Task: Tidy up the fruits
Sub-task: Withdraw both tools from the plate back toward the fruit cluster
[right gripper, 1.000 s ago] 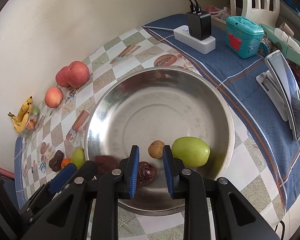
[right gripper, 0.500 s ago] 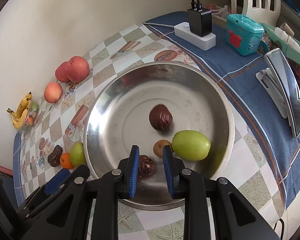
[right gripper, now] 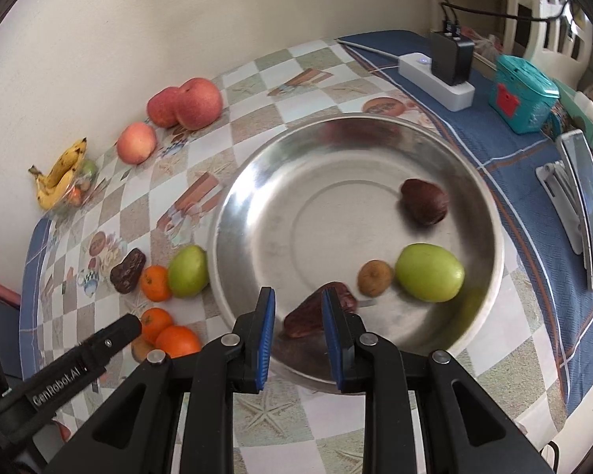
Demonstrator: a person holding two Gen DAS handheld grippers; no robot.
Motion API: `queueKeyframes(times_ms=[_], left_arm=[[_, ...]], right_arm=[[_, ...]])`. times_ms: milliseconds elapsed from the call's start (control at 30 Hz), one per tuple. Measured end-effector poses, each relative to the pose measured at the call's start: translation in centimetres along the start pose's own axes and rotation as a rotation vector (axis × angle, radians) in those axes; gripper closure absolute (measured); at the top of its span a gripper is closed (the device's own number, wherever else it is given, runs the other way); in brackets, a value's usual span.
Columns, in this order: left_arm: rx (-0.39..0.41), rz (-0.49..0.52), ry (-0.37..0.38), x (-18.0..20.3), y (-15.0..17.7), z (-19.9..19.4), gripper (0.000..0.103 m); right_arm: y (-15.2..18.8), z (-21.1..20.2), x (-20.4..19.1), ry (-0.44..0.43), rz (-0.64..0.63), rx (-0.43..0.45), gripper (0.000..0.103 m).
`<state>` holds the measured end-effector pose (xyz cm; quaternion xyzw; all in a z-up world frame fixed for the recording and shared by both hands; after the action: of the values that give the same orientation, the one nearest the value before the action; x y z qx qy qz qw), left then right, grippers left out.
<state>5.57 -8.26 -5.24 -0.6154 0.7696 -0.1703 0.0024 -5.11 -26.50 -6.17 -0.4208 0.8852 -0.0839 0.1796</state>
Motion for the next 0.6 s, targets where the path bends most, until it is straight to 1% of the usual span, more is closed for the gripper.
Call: queueKeyframes(times_ms=[167, 300, 600], left_arm=[[0.001, -0.051, 0.004, -1.5, -0.3, -0.2, 0.044], [-0.005, -0.049, 0.001, -1.5, -0.2, 0.0, 0.044], [-0.041, -0.035, -0.017, -1.3, 0.4, 0.9, 0.041]], right_arm=[[0.4, 0.0, -2.2, -0.010, -0.073, 0.002, 0.078], [0.7, 0.1, -3.1, -0.007, -0.113, -0.001, 0.078], [0.8, 0.5, -2.9, 0.010, -0.114, -0.016, 0.078]])
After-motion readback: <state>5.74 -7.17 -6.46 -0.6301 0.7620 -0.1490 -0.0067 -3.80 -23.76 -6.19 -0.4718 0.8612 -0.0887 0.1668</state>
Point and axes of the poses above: each gripper's, at about its wrist camera, not at the fingertips, and z roughly the way its jaws point, x to its right, y to its underside, the point moved 5 cm from there along z, roughly the way its jaws point, and after that the axes turned 2 degrees about -x, right-handed, at the moved point
